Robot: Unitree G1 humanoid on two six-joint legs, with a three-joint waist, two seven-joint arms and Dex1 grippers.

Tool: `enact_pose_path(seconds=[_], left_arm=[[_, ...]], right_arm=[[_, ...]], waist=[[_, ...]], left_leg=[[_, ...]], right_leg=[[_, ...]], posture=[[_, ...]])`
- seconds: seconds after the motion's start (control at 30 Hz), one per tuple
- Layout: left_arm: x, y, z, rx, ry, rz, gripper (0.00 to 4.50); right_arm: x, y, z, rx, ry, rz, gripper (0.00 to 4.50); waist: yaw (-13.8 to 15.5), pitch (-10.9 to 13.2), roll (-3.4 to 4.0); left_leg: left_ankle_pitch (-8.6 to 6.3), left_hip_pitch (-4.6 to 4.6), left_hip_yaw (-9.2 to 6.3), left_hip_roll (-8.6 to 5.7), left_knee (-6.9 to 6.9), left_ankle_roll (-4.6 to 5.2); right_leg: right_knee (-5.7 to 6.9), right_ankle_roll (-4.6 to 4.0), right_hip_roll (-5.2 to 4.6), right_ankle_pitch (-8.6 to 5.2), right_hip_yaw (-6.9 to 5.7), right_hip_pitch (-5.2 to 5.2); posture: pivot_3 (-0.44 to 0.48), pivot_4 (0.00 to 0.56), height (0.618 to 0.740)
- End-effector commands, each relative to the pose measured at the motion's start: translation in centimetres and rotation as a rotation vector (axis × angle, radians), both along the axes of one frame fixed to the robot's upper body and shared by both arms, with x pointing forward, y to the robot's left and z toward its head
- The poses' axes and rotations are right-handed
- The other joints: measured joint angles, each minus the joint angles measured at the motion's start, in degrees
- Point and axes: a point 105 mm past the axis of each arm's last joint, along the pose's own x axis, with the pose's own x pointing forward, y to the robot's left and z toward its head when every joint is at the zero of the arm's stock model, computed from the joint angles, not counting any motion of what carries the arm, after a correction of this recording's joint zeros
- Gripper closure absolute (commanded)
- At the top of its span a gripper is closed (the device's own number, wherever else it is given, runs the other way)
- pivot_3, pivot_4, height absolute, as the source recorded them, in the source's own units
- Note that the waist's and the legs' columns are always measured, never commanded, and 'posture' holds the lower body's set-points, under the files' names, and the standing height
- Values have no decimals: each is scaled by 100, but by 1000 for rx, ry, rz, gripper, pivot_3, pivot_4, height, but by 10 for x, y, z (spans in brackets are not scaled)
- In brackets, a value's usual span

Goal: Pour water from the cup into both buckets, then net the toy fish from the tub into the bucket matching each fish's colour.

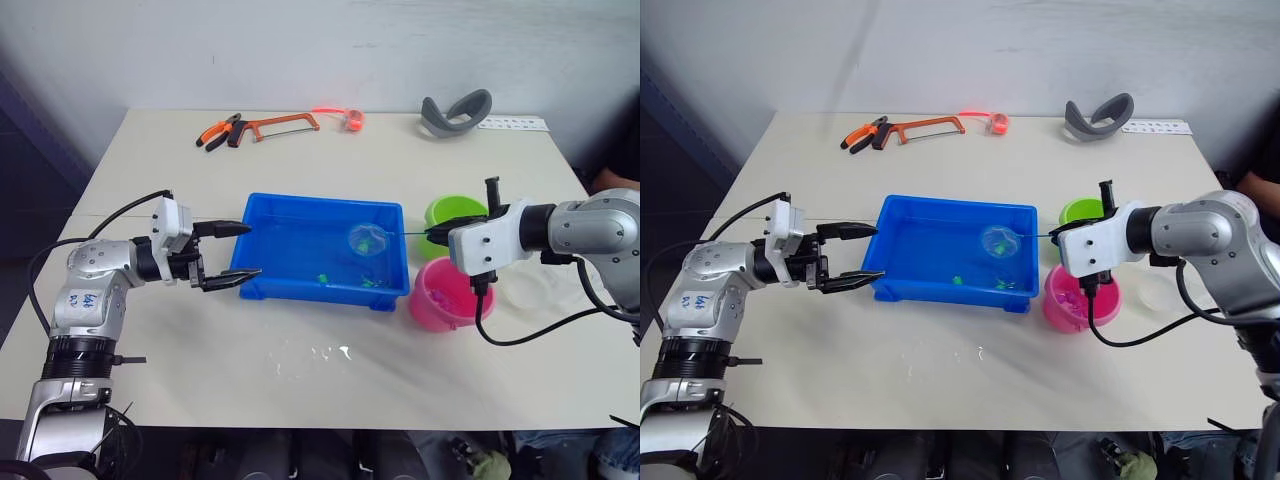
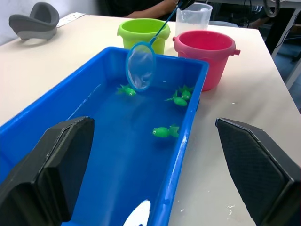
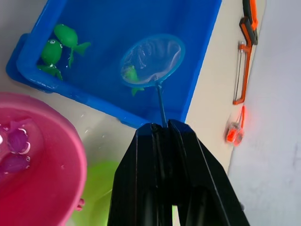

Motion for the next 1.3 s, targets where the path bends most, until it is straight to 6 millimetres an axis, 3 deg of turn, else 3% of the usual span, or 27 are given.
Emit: enact_pose_path(seconds=[0.03, 0.53, 1.1, 1.3], left_arm=[[0, -3, 9, 34, -36, -24, 14], [-6, -15, 16, -29, -44, -36, 14], [-11, -11, -1, -51, -14, 14, 14], [-11, -12, -2, -52, -14, 16, 14]], right_arm=[[1, 1, 7, -54, -17, 40, 4500], [-11, -1, -1, -153, 65, 69, 4500], [-4, 3, -7, -224, 47, 23, 4500], [-3, 17, -6, -200, 66, 59, 4500]], waist=[[-31, 0, 0], [-46, 0, 0], [-49, 0, 1], [-53, 0, 1]], left_leg=[[0, 0, 0, 0, 0, 0], [1, 0, -5, 2, 2, -2], [3, 2, -5, 1, 4, -5], [3, 2, -5, 1, 4, -5]], right_leg=[[2, 0, 0, 0, 0, 0], [5, 0, -3, 0, 6, 0], [9, -1, -6, 0, 8, 1], [9, -1, -5, 0, 8, 0]], posture=[[0, 150, 740], [0, 150, 740], [0, 150, 740], [0, 150, 740]])
